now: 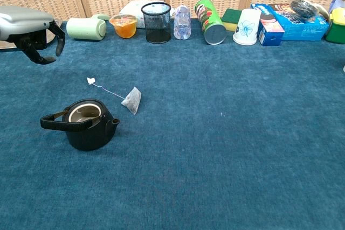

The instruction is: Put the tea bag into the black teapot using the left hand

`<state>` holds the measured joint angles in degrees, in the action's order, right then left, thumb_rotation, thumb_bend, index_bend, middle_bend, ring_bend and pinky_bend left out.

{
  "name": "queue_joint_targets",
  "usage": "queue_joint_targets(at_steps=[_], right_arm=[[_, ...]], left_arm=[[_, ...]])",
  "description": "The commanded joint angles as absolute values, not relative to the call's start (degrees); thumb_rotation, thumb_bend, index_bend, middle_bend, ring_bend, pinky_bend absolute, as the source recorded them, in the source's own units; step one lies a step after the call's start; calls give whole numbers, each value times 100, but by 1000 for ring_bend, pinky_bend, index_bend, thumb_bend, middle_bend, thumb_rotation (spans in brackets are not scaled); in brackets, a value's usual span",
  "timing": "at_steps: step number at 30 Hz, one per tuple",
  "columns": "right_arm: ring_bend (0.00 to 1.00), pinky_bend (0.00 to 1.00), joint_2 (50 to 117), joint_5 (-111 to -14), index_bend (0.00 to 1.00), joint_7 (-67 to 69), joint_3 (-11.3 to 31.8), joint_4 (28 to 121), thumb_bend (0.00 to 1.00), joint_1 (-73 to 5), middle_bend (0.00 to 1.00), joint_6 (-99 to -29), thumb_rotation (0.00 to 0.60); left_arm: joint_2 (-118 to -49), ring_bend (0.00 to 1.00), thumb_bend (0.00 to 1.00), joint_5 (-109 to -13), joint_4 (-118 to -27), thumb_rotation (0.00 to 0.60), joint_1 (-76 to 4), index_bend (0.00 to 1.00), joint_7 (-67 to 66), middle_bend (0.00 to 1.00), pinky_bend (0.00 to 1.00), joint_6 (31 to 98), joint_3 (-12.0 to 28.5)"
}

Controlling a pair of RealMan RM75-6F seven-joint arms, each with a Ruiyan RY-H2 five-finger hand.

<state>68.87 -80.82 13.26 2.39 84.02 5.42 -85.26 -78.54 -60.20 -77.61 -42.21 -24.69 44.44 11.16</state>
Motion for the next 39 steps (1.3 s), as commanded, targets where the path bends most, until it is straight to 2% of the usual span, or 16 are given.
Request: queue_joint_targets(at_steps=[1, 15, 39], right_arm=[[316, 298, 6879, -8067, 354, 1316, 249, 8416, 216, 543, 390, -8519, 600], [316, 297, 6868, -7948, 354, 1355, 286, 8386, 217, 601, 390, -8506, 600], [315, 298, 6891, -7857, 354, 1411, 316, 8324, 217, 676, 391, -8486, 600]], left_arm=[[-7984, 1000, 413, -5957, -7585, 600, -4329, 504, -2433, 1000, 956, 4397, 1072], [-8651, 1000, 413, -5836, -6802, 600, -4670, 504, -2349, 1000, 956, 4172, 900], [-9267, 1000, 412, -5735, -5973, 600, -4985, 504, -2319, 1000, 956, 3886, 770]])
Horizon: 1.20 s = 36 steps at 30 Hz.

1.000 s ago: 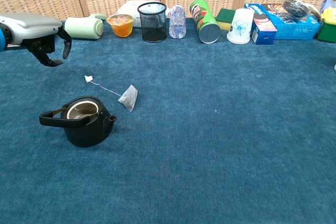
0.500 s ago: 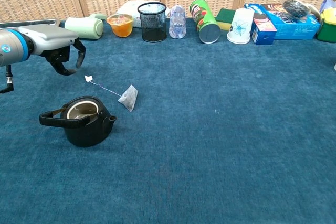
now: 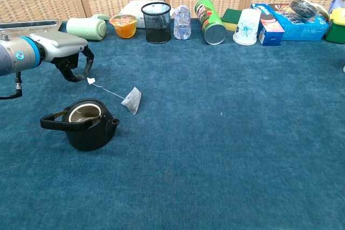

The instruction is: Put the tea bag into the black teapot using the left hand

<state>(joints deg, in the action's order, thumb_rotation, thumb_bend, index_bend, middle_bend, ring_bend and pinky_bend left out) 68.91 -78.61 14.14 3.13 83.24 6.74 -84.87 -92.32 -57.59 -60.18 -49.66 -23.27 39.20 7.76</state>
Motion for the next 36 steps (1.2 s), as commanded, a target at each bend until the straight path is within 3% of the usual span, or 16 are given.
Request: queue_joint_targets(at_steps=[1, 36], right_arm=[[315, 297, 6889, -7854, 354, 1406, 319, 8325, 217, 677, 391, -8486, 600], [316, 298, 6868, -7842, 354, 1376, 347, 8372, 217, 740, 391, -8513, 600]], left_arm=[[-9285, 1000, 412, -5722, -5948, 600, -4994, 504, -2316, 1000, 956, 3869, 770], [-9428, 1000, 398, -5768, -5756, 600, -5048, 505, -2195, 1000, 956, 3841, 713]])
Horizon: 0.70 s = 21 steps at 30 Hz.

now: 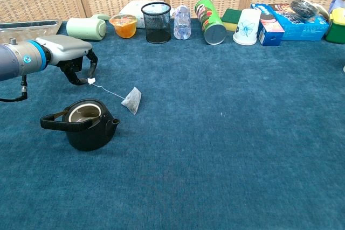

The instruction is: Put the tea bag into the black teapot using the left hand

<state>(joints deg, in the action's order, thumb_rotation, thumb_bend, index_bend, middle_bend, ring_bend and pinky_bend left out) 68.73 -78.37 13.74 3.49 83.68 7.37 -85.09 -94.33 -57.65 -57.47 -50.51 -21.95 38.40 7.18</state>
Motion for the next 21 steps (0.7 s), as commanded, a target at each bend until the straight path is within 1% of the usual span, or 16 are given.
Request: queue_joint_targets(at_steps=[1, 21], right_arm=[[316, 298, 6871, -7844, 354, 1372, 347, 8373, 217, 738, 391, -8509, 600], [316, 298, 6859, -7840, 354, 1387, 364, 8379, 217, 785, 391, -8568, 600]], left_arm=[[-9422, 1000, 399, -5770, -5765, 600, -5046, 504, -2194, 1000, 956, 3844, 711], [-9458, 1000, 399, -5728, -5752, 600, -5092, 504, -2282, 1000, 957, 3834, 698]])
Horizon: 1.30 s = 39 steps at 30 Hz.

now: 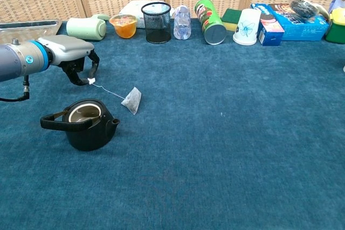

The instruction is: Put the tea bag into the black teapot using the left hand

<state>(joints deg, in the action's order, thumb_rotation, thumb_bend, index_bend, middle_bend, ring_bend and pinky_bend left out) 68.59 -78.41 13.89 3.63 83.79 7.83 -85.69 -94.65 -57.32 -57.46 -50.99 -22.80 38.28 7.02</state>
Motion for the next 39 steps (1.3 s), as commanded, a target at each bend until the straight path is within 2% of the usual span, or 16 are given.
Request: queue_joint_targets(at_steps=[1, 11, 39], right_arm=[[316, 298, 6859, -7841, 354, 1389, 361, 8380, 216, 786, 391, -8566, 600], [316, 298, 6867, -7854, 354, 1415, 355, 8355, 218, 802, 391, -8572, 600], [316, 297, 6882, -7820, 354, 1475, 363, 8299, 218, 843, 391, -8557, 600]], left_arm=[[-9452, 1000, 399, -5724, -5756, 600, -5088, 504, -2284, 1000, 957, 3838, 696], [-9446, 1000, 398, -5688, -5777, 600, -5084, 453, -2349, 1000, 956, 3865, 681], [-9644, 1000, 403, -5638, -5621, 600, -5171, 453, -2415, 1000, 956, 3849, 718]])
